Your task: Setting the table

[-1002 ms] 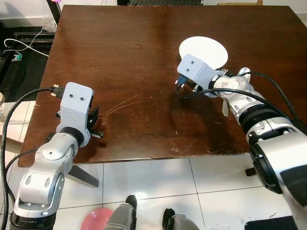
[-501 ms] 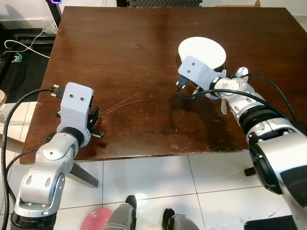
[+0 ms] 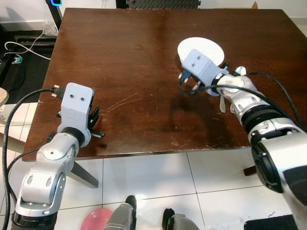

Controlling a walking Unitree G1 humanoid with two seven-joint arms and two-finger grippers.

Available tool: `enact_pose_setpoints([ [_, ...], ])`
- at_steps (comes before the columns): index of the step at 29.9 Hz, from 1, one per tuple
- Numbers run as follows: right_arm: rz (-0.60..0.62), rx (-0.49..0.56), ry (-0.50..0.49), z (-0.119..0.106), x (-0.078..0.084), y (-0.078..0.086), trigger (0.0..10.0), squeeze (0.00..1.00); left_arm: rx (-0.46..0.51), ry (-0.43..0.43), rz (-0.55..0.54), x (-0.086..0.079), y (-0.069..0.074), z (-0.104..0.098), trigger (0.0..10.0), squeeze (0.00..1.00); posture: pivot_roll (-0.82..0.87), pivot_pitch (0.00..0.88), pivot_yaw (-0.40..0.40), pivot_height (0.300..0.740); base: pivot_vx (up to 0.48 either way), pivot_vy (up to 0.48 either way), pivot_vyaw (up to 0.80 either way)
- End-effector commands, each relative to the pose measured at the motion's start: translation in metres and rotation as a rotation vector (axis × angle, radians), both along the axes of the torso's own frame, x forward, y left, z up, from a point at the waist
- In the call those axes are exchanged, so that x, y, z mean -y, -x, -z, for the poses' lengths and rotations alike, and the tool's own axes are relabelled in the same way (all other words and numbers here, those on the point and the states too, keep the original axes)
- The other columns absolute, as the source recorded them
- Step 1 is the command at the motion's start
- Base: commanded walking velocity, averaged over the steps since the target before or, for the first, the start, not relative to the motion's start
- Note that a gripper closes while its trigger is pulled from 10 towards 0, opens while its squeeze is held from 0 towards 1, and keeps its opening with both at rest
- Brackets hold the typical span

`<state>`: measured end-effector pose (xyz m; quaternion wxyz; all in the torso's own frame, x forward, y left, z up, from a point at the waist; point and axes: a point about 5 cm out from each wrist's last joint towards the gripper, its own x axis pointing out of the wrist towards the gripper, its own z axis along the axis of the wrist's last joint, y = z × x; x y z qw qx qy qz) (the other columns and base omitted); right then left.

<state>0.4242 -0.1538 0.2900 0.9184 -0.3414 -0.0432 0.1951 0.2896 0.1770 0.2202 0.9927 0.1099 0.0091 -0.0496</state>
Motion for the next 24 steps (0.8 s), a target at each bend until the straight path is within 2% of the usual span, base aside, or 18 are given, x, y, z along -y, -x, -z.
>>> enact_pose_setpoints([
  [1, -0.04, 0.031, -0.074, -0.013, -0.005, 0.001, 10.0, 1.0, -0.008, -0.01, -0.018, -0.002, 0.0, 0.004, 10.0, 0.0, 0.21, 0.236, 0.031, 0.74, 0.0, 0.0, 0.0],
  [3, -0.067, 0.055, -0.13, -0.022, -0.007, 0.002, 10.0, 1.0, -0.007, -0.01, -0.018, -0.001, 0.0, 0.004, 10.0, 0.0, 0.21, 0.236, 0.029, 0.74, 0.0, 0.0, 0.0],
  [5, -0.078, 0.076, -0.139, -0.028, -0.009, 0.002, 10.0, 1.0, -0.006, -0.008, -0.017, 0.0, 0.0, 0.004, 10.0, 0.0, 0.21, 0.237, 0.03, 0.74, 0.0, 0.0, 0.0],
  [9, -0.094, 0.069, -0.122, -0.028, -0.012, 0.002, 10.0, 1.0, -0.006, -0.008, -0.015, 0.0, 0.0, 0.004, 10.0, 0.0, 0.2, 0.239, 0.03, 0.74, 0.0, 0.0, 0.0],
  [15, -0.118, 0.037, -0.064, -0.023, -0.027, 0.001, 10.0, 1.0, -0.002, -0.018, -0.001, 0.001, 0.001, 0.0, 10.0, 0.0, 0.19, 0.29, 0.033, 0.74, 0.0, 0.0, 0.0],
  [16, -0.112, 0.038, -0.064, -0.023, -0.03, 0.001, 10.0, 0.0, -0.008, -0.018, 0.002, 0.002, 0.002, 0.001, 10.0, 0.0, 0.19, 0.299, 0.032, 0.74, 0.0, 0.0, 0.0],
  [24, 0.043, 0.092, 0.058, -0.02, -0.022, -0.003, 10.0, 0.0, -0.027, -0.019, -0.01, 0.001, 0.012, 0.003, 10.0, 0.0, 0.21, 0.35, 0.012, 0.74, 0.0, 0.0, 0.0],
])
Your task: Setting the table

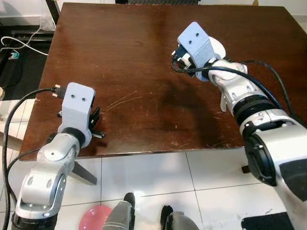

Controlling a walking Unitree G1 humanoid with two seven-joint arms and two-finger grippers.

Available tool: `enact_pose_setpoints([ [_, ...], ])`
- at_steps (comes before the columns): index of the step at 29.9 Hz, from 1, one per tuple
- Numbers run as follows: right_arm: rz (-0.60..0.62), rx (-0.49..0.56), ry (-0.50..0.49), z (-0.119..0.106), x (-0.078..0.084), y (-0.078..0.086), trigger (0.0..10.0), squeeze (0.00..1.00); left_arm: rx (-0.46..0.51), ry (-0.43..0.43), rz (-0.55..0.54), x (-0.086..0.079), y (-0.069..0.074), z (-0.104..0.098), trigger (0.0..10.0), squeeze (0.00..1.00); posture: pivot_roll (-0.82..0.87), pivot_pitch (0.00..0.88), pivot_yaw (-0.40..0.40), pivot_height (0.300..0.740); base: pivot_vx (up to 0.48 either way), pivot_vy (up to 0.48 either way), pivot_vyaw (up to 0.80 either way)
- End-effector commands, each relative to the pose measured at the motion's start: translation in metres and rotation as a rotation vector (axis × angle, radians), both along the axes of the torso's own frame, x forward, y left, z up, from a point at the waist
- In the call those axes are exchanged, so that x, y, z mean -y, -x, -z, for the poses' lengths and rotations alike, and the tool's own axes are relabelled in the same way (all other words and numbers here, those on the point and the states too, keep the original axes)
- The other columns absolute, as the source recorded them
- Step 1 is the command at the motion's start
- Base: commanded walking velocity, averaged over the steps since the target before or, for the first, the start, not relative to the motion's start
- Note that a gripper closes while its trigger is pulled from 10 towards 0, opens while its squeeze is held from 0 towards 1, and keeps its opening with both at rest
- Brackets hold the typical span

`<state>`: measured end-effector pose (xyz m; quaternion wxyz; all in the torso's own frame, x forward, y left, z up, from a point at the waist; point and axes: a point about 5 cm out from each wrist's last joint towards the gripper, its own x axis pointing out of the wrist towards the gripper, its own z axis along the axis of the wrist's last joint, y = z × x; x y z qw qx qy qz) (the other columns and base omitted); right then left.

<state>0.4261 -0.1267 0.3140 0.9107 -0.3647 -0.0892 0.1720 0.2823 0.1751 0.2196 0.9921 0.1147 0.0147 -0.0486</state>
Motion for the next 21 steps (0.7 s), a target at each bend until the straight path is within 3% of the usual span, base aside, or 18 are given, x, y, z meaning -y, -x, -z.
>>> enact_pose_setpoints([
  [1, 0.054, -0.016, 0.048, 0.005, 0.007, -0.001, 10.0, 0.0, -0.017, -0.01, -0.011, -0.002, 0.006, 0.002, 10.0, 0.0, 0.21, 0.358, 0.01, 0.74, 0.0, 0.0, 0.0],
  [8, 0.12, -0.057, 0.019, 0.015, 0.013, -0.003, 10.0, 0.0, -0.015, -0.018, -0.021, -0.005, 0.013, -0.002, 10.0, 0.0, 0.24, 0.386, 0.011, 0.74, 0.0, 0.0, 0.0],
  [21, 0.189, -0.097, 0.117, 0.03, 0.016, -0.004, 10.0, 0.0, -0.028, -0.035, -0.038, -0.009, 0.025, -0.006, 10.0, 0.0, 0.27, 0.41, 0.006, 0.74, 0.0, 0.0, 0.0],
])
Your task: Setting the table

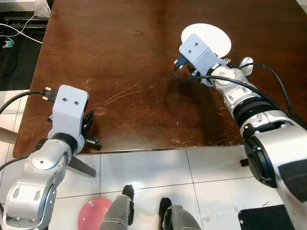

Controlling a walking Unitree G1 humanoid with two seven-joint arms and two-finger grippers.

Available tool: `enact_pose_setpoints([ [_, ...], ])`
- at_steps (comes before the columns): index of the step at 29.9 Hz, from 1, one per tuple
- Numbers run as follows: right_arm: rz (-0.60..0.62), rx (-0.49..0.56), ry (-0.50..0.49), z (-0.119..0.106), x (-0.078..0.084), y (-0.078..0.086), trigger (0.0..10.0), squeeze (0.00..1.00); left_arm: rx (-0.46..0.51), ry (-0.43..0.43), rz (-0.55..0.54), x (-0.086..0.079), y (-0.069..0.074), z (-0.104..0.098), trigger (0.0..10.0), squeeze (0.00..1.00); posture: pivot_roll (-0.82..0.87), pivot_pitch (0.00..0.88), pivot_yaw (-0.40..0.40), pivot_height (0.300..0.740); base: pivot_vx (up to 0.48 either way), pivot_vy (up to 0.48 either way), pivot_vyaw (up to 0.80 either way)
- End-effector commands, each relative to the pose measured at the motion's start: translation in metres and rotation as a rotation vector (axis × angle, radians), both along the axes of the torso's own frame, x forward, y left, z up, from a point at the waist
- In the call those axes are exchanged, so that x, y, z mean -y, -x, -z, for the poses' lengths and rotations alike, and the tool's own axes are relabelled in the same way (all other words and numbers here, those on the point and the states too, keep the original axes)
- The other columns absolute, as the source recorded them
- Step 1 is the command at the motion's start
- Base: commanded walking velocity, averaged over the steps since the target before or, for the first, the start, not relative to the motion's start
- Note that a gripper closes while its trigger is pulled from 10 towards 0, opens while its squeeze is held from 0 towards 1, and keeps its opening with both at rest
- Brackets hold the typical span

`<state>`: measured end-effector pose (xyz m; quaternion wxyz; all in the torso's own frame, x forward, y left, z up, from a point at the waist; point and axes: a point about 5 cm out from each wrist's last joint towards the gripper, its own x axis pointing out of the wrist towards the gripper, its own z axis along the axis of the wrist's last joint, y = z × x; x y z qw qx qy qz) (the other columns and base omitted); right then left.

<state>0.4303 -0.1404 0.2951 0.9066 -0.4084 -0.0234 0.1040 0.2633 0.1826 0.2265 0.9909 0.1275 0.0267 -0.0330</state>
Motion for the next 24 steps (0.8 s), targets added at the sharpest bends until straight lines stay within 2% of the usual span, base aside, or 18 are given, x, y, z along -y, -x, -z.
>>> enact_pose_setpoints([
  [1, 0.011, -0.048, 0.032, 0.012, 0.002, 0.0, 10.0, 0.0, -0.009, -0.008, -0.007, -0.001, 0.006, 0.001, 10.0, 0.0, 0.28, 0.413, 0.005, 0.74, 0.0, 0.0, 0.0],
  [3, 0.019, -0.047, 0.067, 0.012, 0.002, 0.0, 10.0, 0.0, -0.009, -0.011, -0.012, -0.002, 0.01, -0.001, 10.0, 0.0, 0.29, 0.424, 0.004, 0.74, 0.0, 0.0, 0.0],
  [6, 0.026, -0.05, 0.061, 0.011, 0.003, 0.0, 10.0, 0.0, -0.013, -0.012, -0.016, -0.003, 0.013, -0.001, 10.0, 0.0, 0.3, 0.433, 0.005, 0.74, 0.0, 0.0, 0.0],
  [7, 0.03, -0.051, 0.063, 0.012, 0.003, 0.0, 1.8, 0.0, -0.017, -0.014, -0.018, -0.003, 0.015, -0.001, 10.0, 0.0, 0.3, 0.435, 0.005, 0.74, 0.0, 0.0, 0.0],
  [8, 0.033, -0.051, 0.065, 0.012, 0.004, 0.0, 1.8, 0.0, -0.019, -0.015, -0.02, -0.003, 0.015, 0.0, 10.0, 0.0, 0.3, 0.435, 0.005, 0.74, 0.0, 0.0, 0.0],
  [9, 0.036, -0.05, 0.065, 0.012, 0.005, 0.0, 0.0, 0.0, -0.022, -0.015, -0.023, -0.004, 0.016, 0.0, 10.0, 0.0, 0.31, 0.437, 0.004, 0.74, 0.0, 0.0, 0.0],
  [19, 0.042, -0.034, 0.051, 0.007, 0.012, 0.0, 0.0, 0.0, -0.025, -0.007, -0.021, -0.001, 0.015, 0.0, 10.0, 0.0, 0.29, 0.42, 0.001, 0.74, 0.0, 0.0, 0.0],
  [22, 0.034, -0.003, 0.017, -0.002, 0.013, 0.0, 0.0, 0.0, -0.024, -0.003, -0.019, 0.0, 0.015, -0.001, 10.0, 0.0, 0.29, 0.417, 0.001, 0.74, 0.0, 0.0, 0.0],
  [24, 0.018, 0.044, -0.054, -0.016, 0.014, 0.001, 0.0, 0.0, -0.024, 0.0, -0.018, 0.001, 0.014, 0.0, 10.0, 0.0, 0.28, 0.406, 0.001, 0.74, 0.0, 0.0, 0.0],
])
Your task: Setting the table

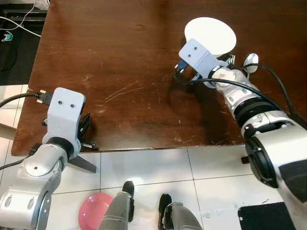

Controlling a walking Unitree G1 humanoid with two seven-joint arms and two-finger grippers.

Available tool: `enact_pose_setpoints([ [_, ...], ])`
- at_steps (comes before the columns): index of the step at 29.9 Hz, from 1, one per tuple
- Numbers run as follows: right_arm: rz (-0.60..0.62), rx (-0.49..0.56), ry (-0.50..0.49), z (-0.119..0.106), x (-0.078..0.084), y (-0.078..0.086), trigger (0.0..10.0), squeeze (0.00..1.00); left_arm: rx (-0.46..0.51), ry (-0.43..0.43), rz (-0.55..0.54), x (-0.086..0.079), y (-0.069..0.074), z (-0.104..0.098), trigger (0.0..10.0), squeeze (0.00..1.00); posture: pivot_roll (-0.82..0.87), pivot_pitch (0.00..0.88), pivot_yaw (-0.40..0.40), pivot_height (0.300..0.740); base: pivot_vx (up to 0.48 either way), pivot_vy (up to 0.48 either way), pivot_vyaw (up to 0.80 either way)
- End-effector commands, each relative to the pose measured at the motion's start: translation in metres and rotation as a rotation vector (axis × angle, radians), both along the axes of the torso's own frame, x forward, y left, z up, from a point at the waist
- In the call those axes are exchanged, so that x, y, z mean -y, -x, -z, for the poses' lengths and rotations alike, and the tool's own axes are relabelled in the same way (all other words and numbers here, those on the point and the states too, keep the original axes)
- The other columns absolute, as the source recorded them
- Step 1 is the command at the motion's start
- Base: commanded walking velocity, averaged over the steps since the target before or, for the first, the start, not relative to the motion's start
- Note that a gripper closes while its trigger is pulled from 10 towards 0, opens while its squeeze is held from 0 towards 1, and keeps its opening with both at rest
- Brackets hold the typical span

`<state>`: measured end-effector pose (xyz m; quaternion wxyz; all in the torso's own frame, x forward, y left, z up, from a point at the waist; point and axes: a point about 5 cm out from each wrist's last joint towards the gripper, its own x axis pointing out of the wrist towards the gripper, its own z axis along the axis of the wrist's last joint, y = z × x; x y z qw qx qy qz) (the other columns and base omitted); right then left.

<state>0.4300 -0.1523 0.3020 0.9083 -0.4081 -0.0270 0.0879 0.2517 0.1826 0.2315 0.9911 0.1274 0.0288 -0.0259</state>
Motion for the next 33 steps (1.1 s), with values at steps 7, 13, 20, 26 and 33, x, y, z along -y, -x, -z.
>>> enact_pose_setpoints([
  [7, -0.079, 0.174, -0.295, -0.047, 0.01, 0.006, 0.0, 0.0, -0.017, 0.008, 0.013, 0.005, -0.004, 0.006, 10.0, 0.0, 0.26, 0.384, 0.01, 0.74, 0.0, 0.0, 0.0],
  [13, -0.153, 0.296, -0.65, -0.061, 0.017, 0.012, 10.0, 0.0, -0.01, 0.021, 0.069, 0.015, -0.015, 0.004, 10.0, 0.0, 0.22, 0.349, 0.032, 0.74, 0.0, 0.0, 0.0],
  [20, -0.199, 0.375, -0.931, -0.047, 0.01, 0.021, 10.0, 0.0, 0.017, 0.04, 0.107, 0.024, -0.028, 0.001, 10.0, 0.0, 0.18, 0.307, 0.036, 0.74, 0.0, 0.0, 0.0],
  [26, -0.147, 0.454, -1.045, -0.019, -0.01, 0.043, 10.0, 0.0, 0.057, 0.039, 0.198, 0.035, -0.032, -0.003, 10.0, 0.0, 0.15, 0.244, 0.056, 0.74, 0.0, 0.0, 0.0],
  [33, -0.002, 0.492, -1.146, 0.017, -0.006, 0.074, 10.0, 0.0, 0.108, 0.098, 0.251, 0.042, -0.034, -0.011, 10.0, 0.0, 0.12, 0.202, 0.081, 0.74, 0.0, 0.0, 0.0],
])
